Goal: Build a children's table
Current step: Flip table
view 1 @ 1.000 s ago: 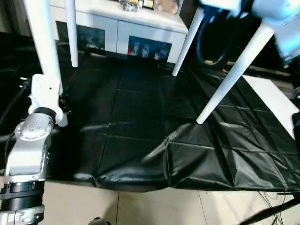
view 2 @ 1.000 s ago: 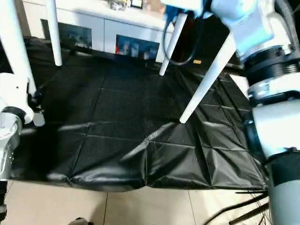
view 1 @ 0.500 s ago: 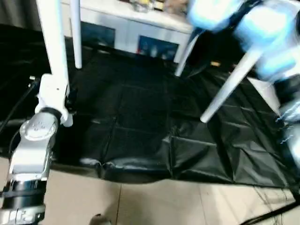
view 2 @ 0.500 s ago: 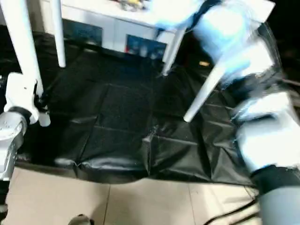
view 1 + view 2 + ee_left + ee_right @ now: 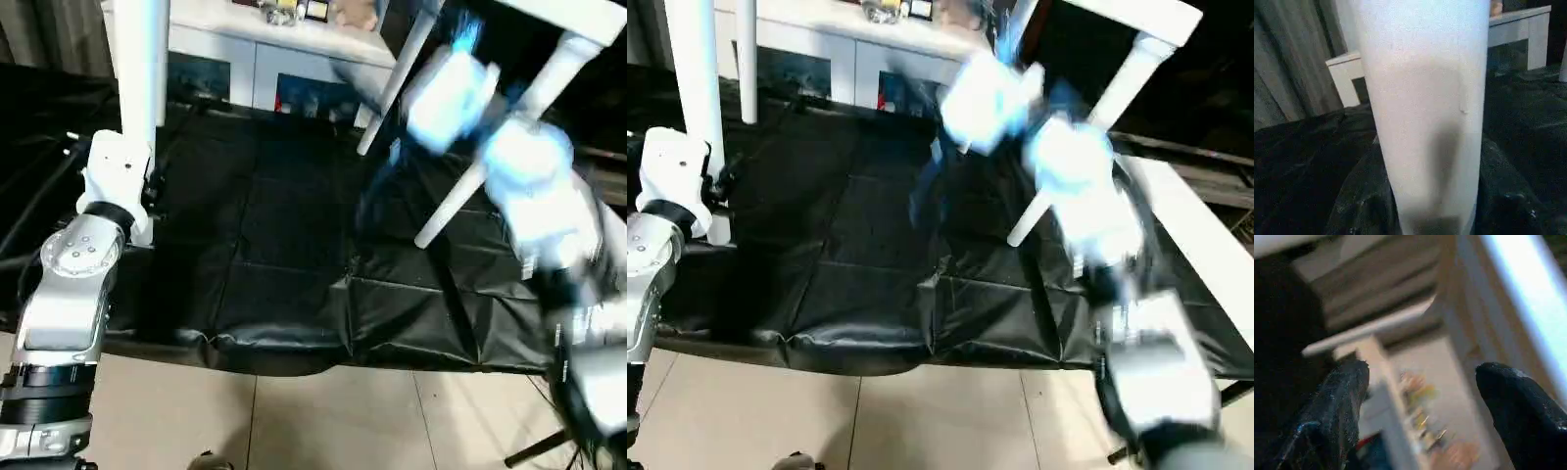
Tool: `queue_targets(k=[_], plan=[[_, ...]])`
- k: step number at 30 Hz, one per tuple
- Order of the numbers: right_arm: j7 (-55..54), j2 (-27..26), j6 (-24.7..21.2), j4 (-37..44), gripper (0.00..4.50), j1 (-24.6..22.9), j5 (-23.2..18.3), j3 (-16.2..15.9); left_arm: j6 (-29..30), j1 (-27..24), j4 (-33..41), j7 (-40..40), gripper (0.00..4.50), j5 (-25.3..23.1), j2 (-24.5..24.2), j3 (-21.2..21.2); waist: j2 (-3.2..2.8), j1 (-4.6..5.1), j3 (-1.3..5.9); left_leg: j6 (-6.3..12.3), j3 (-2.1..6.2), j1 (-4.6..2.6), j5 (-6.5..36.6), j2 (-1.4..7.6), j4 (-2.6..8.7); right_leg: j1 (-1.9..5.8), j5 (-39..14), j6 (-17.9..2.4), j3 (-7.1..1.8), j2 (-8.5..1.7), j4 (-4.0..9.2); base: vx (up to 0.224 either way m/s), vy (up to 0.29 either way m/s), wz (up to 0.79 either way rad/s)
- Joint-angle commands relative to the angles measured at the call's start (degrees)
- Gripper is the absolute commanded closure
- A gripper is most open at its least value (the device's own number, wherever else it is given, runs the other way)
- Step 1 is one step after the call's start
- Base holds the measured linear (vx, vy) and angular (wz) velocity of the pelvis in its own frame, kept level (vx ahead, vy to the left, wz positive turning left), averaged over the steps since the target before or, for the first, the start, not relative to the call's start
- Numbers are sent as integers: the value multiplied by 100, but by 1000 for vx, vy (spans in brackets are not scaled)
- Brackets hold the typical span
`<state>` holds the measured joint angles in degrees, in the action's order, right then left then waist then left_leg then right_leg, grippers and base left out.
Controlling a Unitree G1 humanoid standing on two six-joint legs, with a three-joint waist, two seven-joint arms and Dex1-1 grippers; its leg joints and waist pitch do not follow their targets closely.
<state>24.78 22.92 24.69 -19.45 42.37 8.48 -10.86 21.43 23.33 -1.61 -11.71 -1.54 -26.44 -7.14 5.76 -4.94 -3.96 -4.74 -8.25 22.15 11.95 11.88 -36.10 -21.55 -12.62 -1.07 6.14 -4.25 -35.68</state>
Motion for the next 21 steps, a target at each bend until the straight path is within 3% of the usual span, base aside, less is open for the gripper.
queue_targets(k=[1,2,3,4,5,6,7,8,9,10,11,12,13,14,15,16,17,18,19,20,21], plan=[[47,11,-396,295,63,-203,-89,20,-108,-7,-28,-212,289,-187,-66,285,-327,116,313,-588,158,-337,3709,210,644,41,-2871,-245,-126,-363,653,0,0,0],[31,-50,-619,407,63,-378,-164,52,-78,-23,-30,-208,233,-168,-62,277,-360,120,306,-614,160,-326,3863,242,733,98,-2588,-294,-99,-339,598,0,0,0],[31,-51,-623,409,63,-382,-165,52,-77,-23,-30,-208,233,-167,-62,277,-355,128,310,-626,163,-309,3868,247,761,127,-2458,-322,-115,-337,581,0,0,0],[-16,-151,-910,549,63,-606,-298,104,-56,-46,-9,-153,219,-193,-64,271,-324,129,285,-647,154,-305,3864,231,773,100,-2549,-322,-133,-366,607,0,0,0],[-41,-223,-1119,629,63,-755,-389,134,-50,-58,0,-133,212,-200,-66,265,-319,131,268,-652,132,-369,3924,205,727,33,-2900,-282,-112,-394,694,0,0,0],[-60,-258,-1205,657,63,-837,-427,146,-50,-70,15,-89,212,-210,-54,247,-331,130,263,-649,130,-413,3994,202,703,12,-3067,-264,-51,-407,743,-60,14,-5],[-89,-323,-1386,724,63,-974,-488,179,-58,-85,29,-24,189,-223,-37,218,-321,171,237,-603,113,-394,4136,231,759,74,-3129,-198,90,-340,741,-65,10,-7],[-110,-417,-1678,830,63,-1116,-642,242,-86,-92,29,26,182,-223,-20,184,-389,99,269,-604,62,-76,4317,351,1094,413,-2345,-298,53,-212,144,-65,10,-7],[-112,-427,-1710,841,63,-1129,-661,249,-89,-93,29,31,182,-223,-18,181,-378,-136,257,-622,-169,291,4497,415,1483,589,-1411,-304,-55,-36,-593,-99,-26,5],[-160,-487,-1861,891,63,-1191,-753,304,-97,-98,35,65,182,-223,-7,156,-358,-321,274,-665,-353,288,4339,353,1521,513,-1489,-295,-160,-9,-704,-19,-104,19],[-187,-519,-1945,919,63,-1226,-803,334,-101,-101,39,84,167,-223,-1,143,167,-121,276,-551,-325,-419,2961,85,389,-347,-4344,102,-529,-432,375,-19,-104,19],[-244,-616,-2197,998,63,-1299,-976,429,-127,-105,43,149,154,-233,8,105,234,40,190,-144,37,-595,710,-180,-859,-882,-7294,139,-734,-808,1227,29,-120,11],[-254,-634,-2244,1012,63,-1313,-1008,447,-131,-106,44,161,145,-235,10,98,38,-57,236,73,157,-292,365,-331,-737,-432,-7031,131,-967,-801,1084,0,0,0],[-407,-790,-2623,1130,63,-1411,-1238,628,-163,-121,67,270,142,-270,19,33,48,-63,215,-55,278,-197,774,-214,-407,-84,-5900,18,-827,-875,796,0,0,0],[-423,-807,-2667,1144,63,-1423,-1266,647,-169,-125,75,280,141,-269,21,22,-70,-82,268,-198,299,-341,1359,-75,-97,-82,-4994,-123,-613,-720,623,0,0,0],[-533,-932,-2977,1242,63,-1511,-1468,782,-209,-153,127,353,129,-262,39,-51,-245,94,295,-444,387,-438,2599,126,417,-124,-2735,-332,-374,-228,318,-70,22,8],[-662,-1101,-3494,1506,63,-1751,-1750,929,-256,-274,300,470,114,-282,51,-164,-301,188,362,-420,438,-410,2962,297,653,41,-894,-568,-299,-195,174,-70,22,8],[-662,-1101,-3494,1506,63,-1751,-1750,929,-256,-274,300,470,114,-282,51,-164,-310,223,337,-297,393,-328,2849,274,745,160,-292,-709,-293,-263,213,-66,41,-2],[-661,-1112,-3537,1539,63,-1786,-1775,932,-260,-293,329,468,102,-279,51,-170,-297,239,323,-269,362,-333,2858,250,748,157,-480,-714,-303,-305,286,-51,32,-4],[-661,-1137,-3632,1612,63,-1865,-1833,939,-267,-336,394,465,100,-272,52,-183,-242,291,256,-282,297,-340,3100,188,719,129,-1484,-614,-316,-359,465,-51,32,-4],[-619,-1153,-3746,1776,63,-2042,-1946,916,-346,-441,556,425,100,-224,71,-210,-208,327,210,-325,263,-391,3355,110,640,45,-2703,-379,-285,-417,646,0,0,0]])
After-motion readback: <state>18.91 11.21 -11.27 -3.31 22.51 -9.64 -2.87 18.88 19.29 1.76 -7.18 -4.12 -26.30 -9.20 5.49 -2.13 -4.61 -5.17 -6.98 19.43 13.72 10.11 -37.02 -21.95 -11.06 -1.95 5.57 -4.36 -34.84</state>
